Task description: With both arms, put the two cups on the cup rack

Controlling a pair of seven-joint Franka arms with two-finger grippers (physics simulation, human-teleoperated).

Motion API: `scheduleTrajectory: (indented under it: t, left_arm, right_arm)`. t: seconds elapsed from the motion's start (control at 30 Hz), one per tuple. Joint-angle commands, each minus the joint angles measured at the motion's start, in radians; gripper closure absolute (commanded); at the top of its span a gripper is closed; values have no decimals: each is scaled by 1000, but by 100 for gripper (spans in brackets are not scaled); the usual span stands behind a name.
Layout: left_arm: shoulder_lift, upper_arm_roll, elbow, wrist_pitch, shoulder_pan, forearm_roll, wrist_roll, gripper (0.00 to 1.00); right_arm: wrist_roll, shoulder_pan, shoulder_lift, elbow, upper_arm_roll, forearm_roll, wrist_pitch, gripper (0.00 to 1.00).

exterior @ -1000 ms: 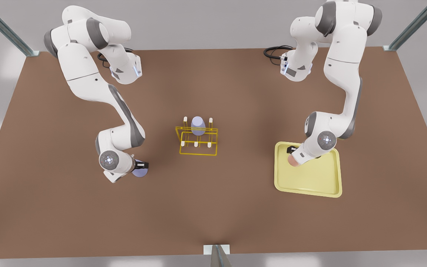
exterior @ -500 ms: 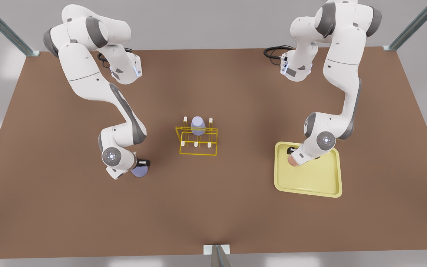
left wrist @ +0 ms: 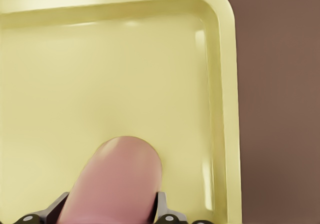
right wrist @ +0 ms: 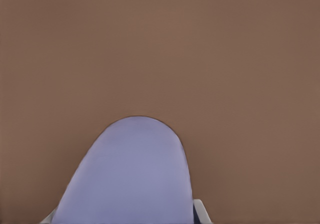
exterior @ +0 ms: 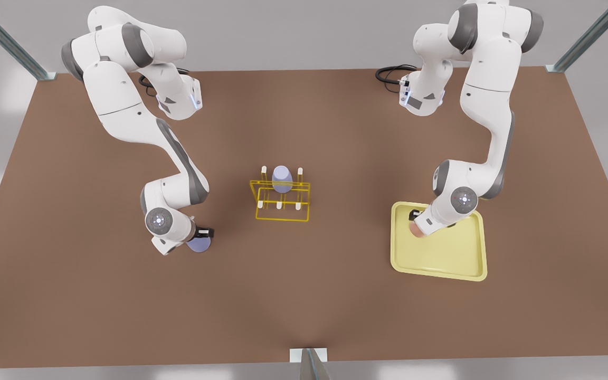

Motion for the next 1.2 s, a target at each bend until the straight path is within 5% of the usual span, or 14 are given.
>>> scheduleTrajectory:
  t: [0.0, 0.53, 1.17]
  left_arm:
    - [0, 0, 1, 2, 0, 1, -5, 15]
    - [2, 0, 9, 2, 0, 1, -7, 17]
    - [-36, 0, 29, -10, 0, -5, -8, 19]
  right_arm:
    - [9, 0, 4, -2, 0, -1, 2, 28]
    - [4, 0, -53, -1, 27, 2, -7, 28]
    - [4, 6, -295, 3, 285, 107, -64, 28]
